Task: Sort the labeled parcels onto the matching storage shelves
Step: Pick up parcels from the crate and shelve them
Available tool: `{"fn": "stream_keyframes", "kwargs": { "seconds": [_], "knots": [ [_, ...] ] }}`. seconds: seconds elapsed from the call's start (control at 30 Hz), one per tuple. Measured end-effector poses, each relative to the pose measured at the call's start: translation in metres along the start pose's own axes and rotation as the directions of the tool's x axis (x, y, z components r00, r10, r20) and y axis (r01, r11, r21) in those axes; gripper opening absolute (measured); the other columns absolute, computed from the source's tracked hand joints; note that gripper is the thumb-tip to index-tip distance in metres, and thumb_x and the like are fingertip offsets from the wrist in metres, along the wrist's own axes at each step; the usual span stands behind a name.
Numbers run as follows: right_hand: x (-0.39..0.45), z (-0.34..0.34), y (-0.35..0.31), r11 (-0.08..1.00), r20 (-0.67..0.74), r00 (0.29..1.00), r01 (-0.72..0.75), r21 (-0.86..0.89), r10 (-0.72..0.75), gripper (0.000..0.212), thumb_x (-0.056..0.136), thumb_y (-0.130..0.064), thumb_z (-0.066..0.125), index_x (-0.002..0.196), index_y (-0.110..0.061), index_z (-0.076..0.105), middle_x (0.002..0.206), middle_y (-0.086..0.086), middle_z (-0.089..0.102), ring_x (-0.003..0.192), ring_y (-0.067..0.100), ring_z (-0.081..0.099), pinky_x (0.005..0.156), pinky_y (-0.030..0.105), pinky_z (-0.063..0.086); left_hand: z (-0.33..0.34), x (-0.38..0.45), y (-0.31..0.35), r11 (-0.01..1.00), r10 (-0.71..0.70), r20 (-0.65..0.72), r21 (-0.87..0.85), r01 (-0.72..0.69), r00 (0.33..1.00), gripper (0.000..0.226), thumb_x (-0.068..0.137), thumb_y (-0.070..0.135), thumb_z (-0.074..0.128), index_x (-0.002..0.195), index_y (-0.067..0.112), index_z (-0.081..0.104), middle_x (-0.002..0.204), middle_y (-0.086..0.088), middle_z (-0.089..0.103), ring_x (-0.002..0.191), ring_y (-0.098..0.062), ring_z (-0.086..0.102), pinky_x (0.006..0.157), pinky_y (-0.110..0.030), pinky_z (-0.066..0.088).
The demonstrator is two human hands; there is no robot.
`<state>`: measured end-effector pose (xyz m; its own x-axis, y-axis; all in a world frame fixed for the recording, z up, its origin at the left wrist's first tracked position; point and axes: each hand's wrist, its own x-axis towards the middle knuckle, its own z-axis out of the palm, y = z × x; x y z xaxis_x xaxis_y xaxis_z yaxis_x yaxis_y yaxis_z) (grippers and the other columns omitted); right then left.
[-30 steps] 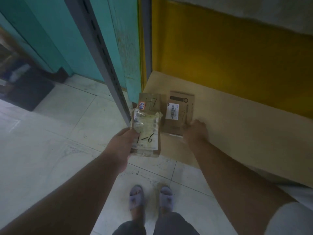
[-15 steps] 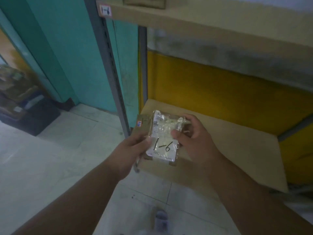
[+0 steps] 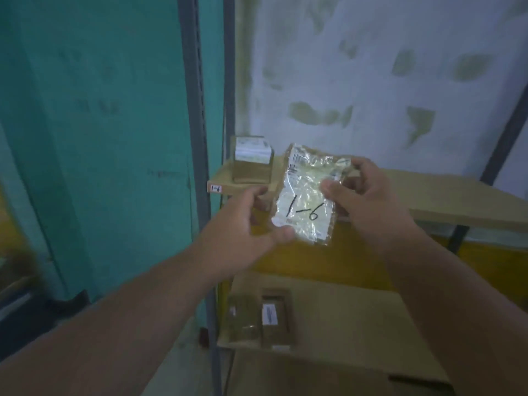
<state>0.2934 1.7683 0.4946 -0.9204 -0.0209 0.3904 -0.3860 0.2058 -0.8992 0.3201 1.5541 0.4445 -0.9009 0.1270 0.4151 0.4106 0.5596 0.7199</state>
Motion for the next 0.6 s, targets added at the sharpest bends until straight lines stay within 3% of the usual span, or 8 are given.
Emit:
{"fn": "stream_keyframes", "kwargs": {
  "seconds": [0.07, 0.13, 0.23, 0.3, 0.37, 0.43, 0.5, 0.6],
  "knots": [
    [0.026, -0.006, -0.013, 0.998, -0.027, 0.999, -0.029, 0.057, 0.03, 0.027, 0.089, -0.015, 0.073, 0.111, -0.023, 0.061, 0.087, 0.004, 0.071, 0.065, 0.012, 0.07, 0.054, 0.024, 0.054, -0.009, 0.018, 0.014, 0.997, 0.043, -0.002, 0.06, -0.042, 0.999, 0.107, 0.06, 0.087, 0.058, 0.15, 0.033, 0.033, 0.129, 0.021, 0.049, 0.114, -0.002, 0.055, 0.093, -0.031, 0.049],
    [0.055, -0.013, -0.017, 0.993, -0.009, 0.997, -0.07, 0.1, 0.072, 0.027, 0.089, -0.013, 0.073, 0.113, -0.015, 0.061, 0.085, 0.007, 0.073, 0.063, 0.016, 0.069, 0.06, 0.032, 0.055, -0.011, 0.035, 0.023, 0.991, 0.066, 0.012, 0.112, -0.067, 0.998, 0.098, 0.067, 0.079, 0.062, 0.148, 0.031, 0.037, 0.132, 0.019, 0.05, 0.113, -0.004, 0.056, 0.093, -0.03, 0.05],
    [0.1, -0.02, -0.012, 0.99, 0.035, 0.993, -0.118, 0.071, 0.116, 0.024, 0.088, -0.018, 0.073, 0.108, -0.014, 0.061, 0.087, 0.014, 0.074, 0.073, 0.028, 0.065, 0.065, 0.038, 0.051, -0.008, 0.059, 0.032, 0.984, 0.084, 0.005, 0.159, -0.084, 0.996, 0.056, 0.08, 0.057, 0.072, 0.127, 0.038, 0.048, 0.11, 0.031, 0.053, 0.097, 0.016, 0.054, 0.076, -0.008, 0.044],
    [0.129, -0.021, -0.003, 0.986, 0.05, 0.986, -0.158, 0.043, 0.156, 0.022, 0.089, -0.018, 0.072, 0.107, -0.012, 0.061, 0.093, 0.017, 0.074, 0.077, 0.031, 0.063, 0.064, 0.039, 0.051, -0.006, 0.075, 0.033, 0.983, 0.066, -0.02, 0.172, -0.062, 0.998, 0.05, 0.083, 0.048, 0.074, 0.124, 0.044, 0.045, 0.11, 0.031, 0.053, 0.095, 0.019, 0.052, 0.075, -0.005, 0.042],
    [0.156, -0.022, 0.008, 0.978, 0.085, 0.975, -0.206, -0.008, 0.206, 0.021, 0.091, -0.018, 0.07, 0.108, -0.008, 0.061, 0.103, 0.021, 0.073, 0.084, 0.038, 0.068, 0.072, 0.045, 0.056, -0.004, 0.092, 0.028, 0.976, 0.043, -0.078, 0.215, -0.025, 0.996, 0.074, 0.081, 0.056, 0.073, 0.144, 0.036, 0.04, 0.135, 0.017, 0.053, 0.111, 0.001, 0.054, 0.095, -0.026, 0.05],
    [0.178, -0.02, 0.018, 0.966, 0.119, 0.959, -0.254, -0.053, 0.259, 0.024, 0.092, -0.017, 0.069, 0.111, -0.005, 0.062, 0.107, 0.024, 0.072, 0.094, 0.042, 0.069, 0.086, 0.056, 0.057, -0.003, 0.104, 0.022, 0.971, 0.011, -0.106, 0.238, 0.015, 0.994, 0.085, 0.08, 0.061, 0.07, 0.151, 0.034, 0.033, 0.143, 0.014, 0.047, 0.116, -0.01, 0.053, 0.1, -0.042, 0.05],
    [0.196, -0.016, 0.029, 0.951, 0.15, 0.94, -0.294, -0.093, 0.305, 0.025, 0.091, -0.016, 0.069, 0.111, -0.003, 0.063, 0.108, 0.025, 0.071, 0.092, 0.04, 0.07, 0.089, 0.061, 0.054, 0.0, 0.113, 0.016, 0.968, -0.014, -0.111, 0.248, 0.042, 0.994, 0.084, 0.081, 0.06, 0.07, 0.151, 0.034, 0.032, 0.141, 0.014, 0.047, 0.113, -0.009, 0.052, 0.098, -0.041, 0.05],
    [0.216, -0.009, 0.044, 0.929, 0.2, 0.914, -0.317, -0.192, 0.353, 0.026, 0.09, -0.019, 0.072, 0.108, -0.002, 0.064, 0.104, 0.024, 0.072, 0.085, 0.035, 0.07, 0.086, 0.055, 0.057, 0.008, 0.122, 0.011, 0.959, -0.029, -0.153, 0.274, 0.071, 0.988, 0.081, 0.081, 0.058, 0.071, 0.149, 0.036, 0.034, 0.136, 0.015, 0.049, 0.109, -0.01, 0.055, 0.094, -0.041, 0.052]
  ]
}}
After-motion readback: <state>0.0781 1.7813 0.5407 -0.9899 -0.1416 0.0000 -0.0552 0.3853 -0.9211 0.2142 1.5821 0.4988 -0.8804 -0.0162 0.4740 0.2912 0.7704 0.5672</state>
